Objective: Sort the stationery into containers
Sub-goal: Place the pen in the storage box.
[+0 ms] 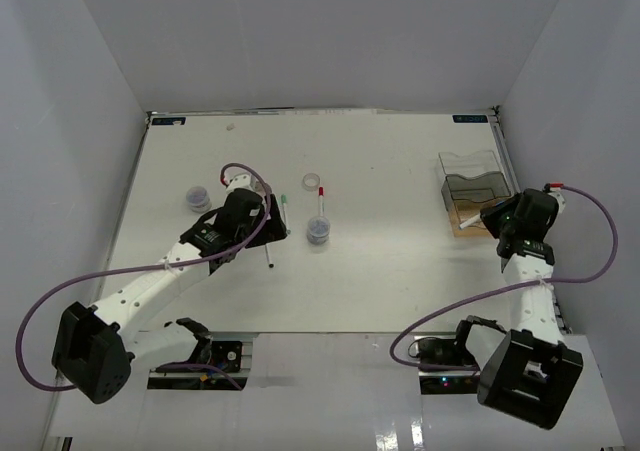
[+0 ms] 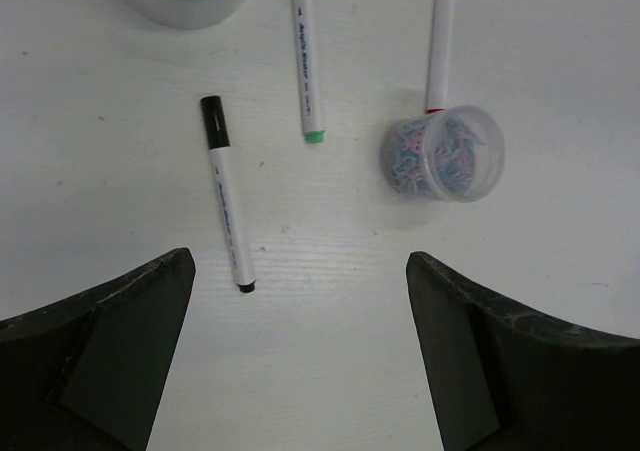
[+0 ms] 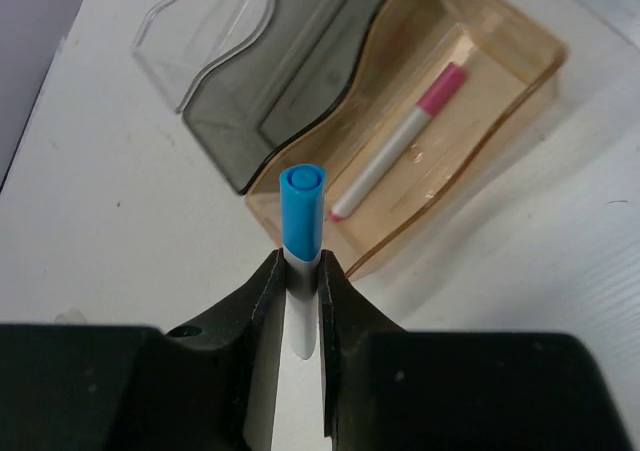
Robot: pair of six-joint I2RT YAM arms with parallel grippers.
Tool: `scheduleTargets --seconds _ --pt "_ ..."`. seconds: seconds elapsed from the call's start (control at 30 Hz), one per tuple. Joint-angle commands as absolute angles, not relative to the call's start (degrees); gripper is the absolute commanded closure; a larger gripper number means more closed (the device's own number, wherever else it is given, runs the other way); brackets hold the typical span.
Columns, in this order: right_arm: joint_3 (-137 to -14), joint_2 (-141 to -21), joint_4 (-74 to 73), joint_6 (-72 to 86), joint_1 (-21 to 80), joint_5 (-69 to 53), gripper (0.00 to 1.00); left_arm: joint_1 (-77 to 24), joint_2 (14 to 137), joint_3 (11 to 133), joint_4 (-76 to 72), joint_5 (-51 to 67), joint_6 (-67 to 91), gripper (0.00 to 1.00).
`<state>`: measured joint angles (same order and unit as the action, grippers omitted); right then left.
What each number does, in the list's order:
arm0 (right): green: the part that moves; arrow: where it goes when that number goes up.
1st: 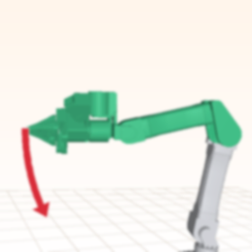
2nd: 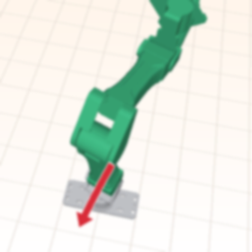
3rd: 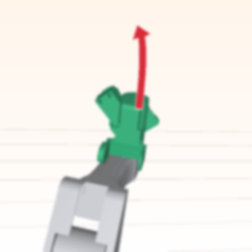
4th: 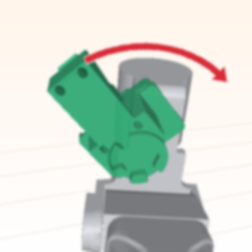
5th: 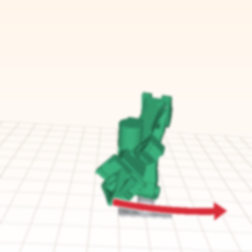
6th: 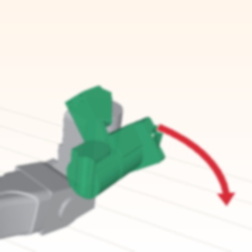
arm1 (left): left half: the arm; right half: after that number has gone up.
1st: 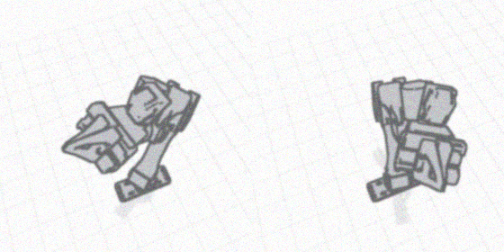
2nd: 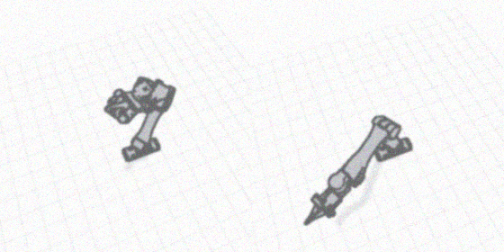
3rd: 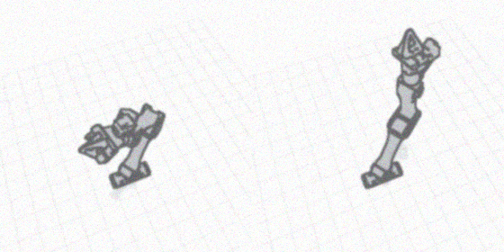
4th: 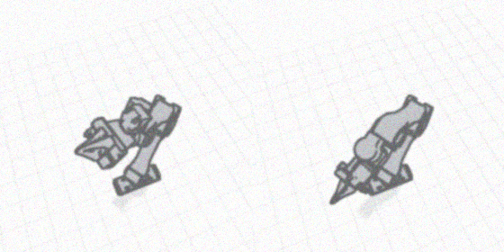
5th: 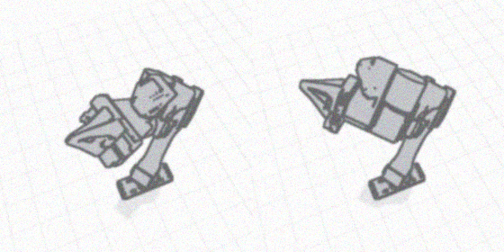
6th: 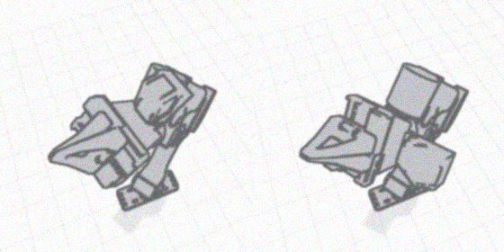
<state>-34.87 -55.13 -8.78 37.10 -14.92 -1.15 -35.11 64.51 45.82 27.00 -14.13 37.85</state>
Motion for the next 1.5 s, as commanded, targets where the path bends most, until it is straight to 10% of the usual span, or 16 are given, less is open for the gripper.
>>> scheduleTargets --seconds 0.0,0.9,1.47 --pt "-35.15 -57.73 -8.70 37.00 -22.29 -4.65 0.92 -33.05 60.48 43.86 29.88 -13.62 38.23 0.02" --pt "-41.66 -70.48 1.21 46.67 -29.09 -15.82 0.89 -31.82 58.36 40.17 31.03 -15.91 37.79 0.02" --pt "-40.08 -75.24 3.25 46.06 -29.09 -15.82 0.53 -31.82 60.12 39.55 30.23 -14.77 39.11 0.02"
